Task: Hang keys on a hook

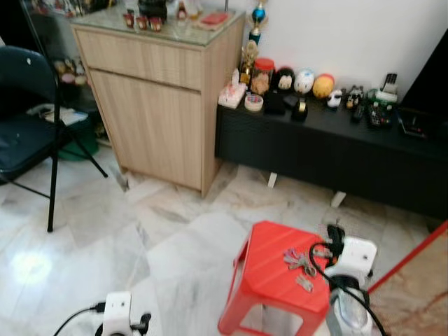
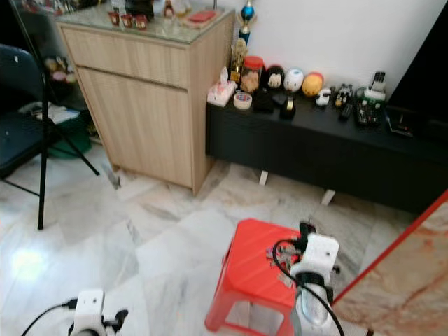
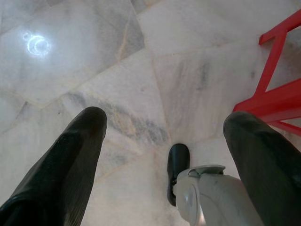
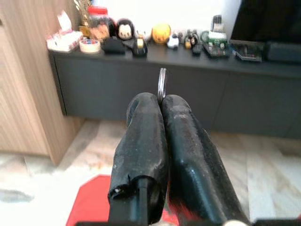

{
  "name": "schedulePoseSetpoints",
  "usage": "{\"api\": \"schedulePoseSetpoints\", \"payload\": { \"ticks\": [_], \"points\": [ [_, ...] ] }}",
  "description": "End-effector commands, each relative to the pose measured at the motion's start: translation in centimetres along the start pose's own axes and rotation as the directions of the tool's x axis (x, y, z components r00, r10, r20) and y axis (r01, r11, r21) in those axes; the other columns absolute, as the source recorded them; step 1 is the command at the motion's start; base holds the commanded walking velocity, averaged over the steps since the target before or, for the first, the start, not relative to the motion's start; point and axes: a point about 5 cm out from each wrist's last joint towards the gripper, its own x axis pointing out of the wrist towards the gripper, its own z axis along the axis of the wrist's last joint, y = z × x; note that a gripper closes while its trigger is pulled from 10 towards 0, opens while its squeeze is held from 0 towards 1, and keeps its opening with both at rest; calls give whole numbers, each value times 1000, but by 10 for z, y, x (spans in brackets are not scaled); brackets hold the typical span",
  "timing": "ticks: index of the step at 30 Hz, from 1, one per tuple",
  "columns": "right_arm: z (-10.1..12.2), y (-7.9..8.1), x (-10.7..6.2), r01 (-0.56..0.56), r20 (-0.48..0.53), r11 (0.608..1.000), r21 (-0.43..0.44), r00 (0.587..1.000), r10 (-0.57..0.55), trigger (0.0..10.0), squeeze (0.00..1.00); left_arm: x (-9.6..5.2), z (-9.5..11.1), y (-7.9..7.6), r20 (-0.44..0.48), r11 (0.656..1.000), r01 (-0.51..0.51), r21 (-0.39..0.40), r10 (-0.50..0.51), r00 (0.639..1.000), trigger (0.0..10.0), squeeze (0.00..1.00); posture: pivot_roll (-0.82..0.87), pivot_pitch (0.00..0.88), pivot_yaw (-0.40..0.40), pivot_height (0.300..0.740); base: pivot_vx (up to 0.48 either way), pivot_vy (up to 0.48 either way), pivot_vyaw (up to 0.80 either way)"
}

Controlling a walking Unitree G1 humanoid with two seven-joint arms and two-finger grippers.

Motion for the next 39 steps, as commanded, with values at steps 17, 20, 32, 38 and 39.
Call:
{"api": "schedulePoseSetpoints", "payload": {
  "ticks": [17, 20, 32, 38, 39],
  "points": [
    [33, -7, -2, 184, -49, 967, 175, 983, -178, 10000, 0, -2, -9, -2, -35, 997, -6, 80, 9, 999, 10000, 0, 75, 0, -106, 740, 0, -71, 0],
    [31, -7, -4, 199, -72, 962, 186, 979, -189, 10000, 0, -3, -11, -2, -40, 997, -9, 75, 12, 999, 10000, 0, 74, 0, -106, 740, 0, -420, 0],
    [35, -1, -3, 185, -103, 957, 225, 981, -165, 10000, 0, -5, -19, 2, -82, 996, -9, 89, 16, 996, 10000, 0, 81, 0, -109, 740, 0, -419, -355],
    [37, -1, -2, 179, -102, 958, 224, 982, -160, 10000, 0, -5, -20, 2, -87, 996, -11, 88, 19, 996, 10000, 0, 81, 0, -108, 740, 0, -416, 0],
    [37, -1, -2, 179, -101, 958, 224, 982, -160, 10000, 0, -5, -20, 2, -88, 996, -11, 88, 19, 996, 10000, 0, 81, 0, -108, 740, 0, -409, 0]
  ]
}}
